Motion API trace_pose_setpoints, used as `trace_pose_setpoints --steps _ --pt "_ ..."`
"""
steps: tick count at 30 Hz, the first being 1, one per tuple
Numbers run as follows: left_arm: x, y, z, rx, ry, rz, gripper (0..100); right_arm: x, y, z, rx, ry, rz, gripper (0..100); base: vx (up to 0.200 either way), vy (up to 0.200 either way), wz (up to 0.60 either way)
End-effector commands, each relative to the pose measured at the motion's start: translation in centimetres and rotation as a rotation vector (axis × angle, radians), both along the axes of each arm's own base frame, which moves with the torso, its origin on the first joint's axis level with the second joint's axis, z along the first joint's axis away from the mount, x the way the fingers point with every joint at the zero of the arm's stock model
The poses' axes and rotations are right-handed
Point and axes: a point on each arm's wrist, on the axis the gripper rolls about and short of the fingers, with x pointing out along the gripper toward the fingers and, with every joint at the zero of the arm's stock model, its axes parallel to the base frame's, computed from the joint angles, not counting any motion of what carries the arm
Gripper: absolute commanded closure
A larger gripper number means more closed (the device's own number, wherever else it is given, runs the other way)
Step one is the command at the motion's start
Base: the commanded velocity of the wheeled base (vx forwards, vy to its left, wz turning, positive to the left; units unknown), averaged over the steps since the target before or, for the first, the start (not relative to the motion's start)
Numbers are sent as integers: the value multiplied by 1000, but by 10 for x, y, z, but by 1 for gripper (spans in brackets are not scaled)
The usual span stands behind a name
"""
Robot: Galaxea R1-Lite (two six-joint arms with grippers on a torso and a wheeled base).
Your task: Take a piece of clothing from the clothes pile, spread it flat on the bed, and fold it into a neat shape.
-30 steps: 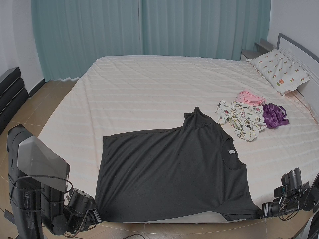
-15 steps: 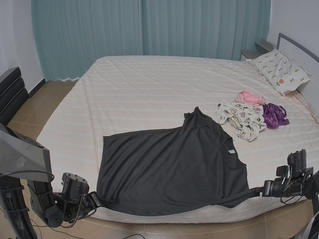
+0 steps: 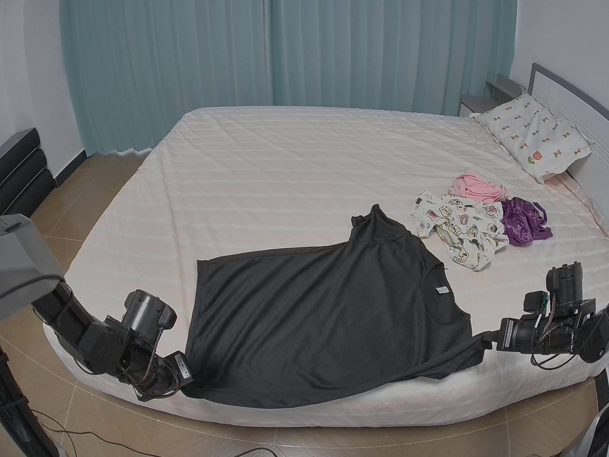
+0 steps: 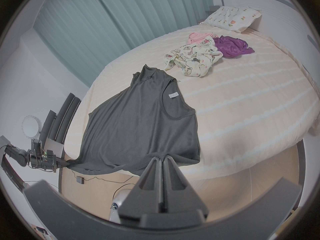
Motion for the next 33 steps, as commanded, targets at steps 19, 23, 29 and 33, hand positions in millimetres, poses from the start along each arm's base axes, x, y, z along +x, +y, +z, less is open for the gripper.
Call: trace_pose_setpoints --steps 19,23,29,33 --pt "81 28 43 -120 -65 122 100 70 5 16 143 -77 23 100 0 0 0" --pt "90 27 36 -123 -57 122 100 84 6 19 157 -103 14 100 0 0 0" --pt "107 25 31 -130 -67 142 100 97 6 28 183 -133 -10 100 0 0 0" --pt "111 25 31 -139 -72 162 100 99 6 31 186 -142 -9 100 0 0 0"
